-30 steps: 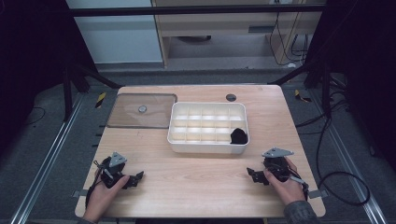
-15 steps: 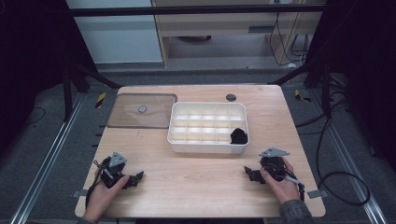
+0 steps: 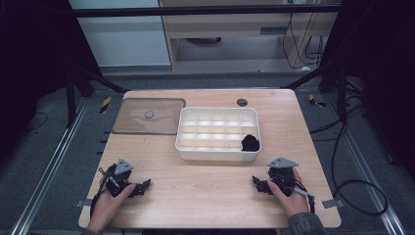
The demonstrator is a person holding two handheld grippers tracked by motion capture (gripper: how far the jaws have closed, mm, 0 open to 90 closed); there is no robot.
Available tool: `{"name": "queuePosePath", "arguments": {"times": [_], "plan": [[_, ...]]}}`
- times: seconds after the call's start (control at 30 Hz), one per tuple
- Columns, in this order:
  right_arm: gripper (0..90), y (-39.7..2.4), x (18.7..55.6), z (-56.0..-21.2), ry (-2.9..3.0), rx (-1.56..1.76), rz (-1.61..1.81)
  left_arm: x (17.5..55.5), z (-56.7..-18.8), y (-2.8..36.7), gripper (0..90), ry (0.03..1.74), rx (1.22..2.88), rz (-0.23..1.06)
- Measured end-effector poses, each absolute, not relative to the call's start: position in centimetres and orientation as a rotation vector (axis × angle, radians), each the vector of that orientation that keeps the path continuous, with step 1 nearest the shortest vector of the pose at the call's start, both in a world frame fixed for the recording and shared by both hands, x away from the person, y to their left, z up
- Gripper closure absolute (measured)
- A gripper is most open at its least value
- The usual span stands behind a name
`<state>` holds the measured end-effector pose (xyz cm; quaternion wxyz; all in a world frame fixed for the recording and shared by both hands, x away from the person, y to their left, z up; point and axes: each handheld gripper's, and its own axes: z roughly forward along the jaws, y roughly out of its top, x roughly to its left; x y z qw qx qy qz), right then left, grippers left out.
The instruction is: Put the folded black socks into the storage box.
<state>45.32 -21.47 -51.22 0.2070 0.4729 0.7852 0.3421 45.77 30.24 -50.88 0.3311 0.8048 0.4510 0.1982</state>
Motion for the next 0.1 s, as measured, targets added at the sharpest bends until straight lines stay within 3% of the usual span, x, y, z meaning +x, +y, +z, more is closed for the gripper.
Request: {"name": "queuePosePath", "arguments": {"times": [0.1], "plan": [[6.5,-21.46,45.33,-51.23,2.184,1.321,0.953,46.24,-50.87,30.18,0.0,1.196,2.097,0.527]]}}
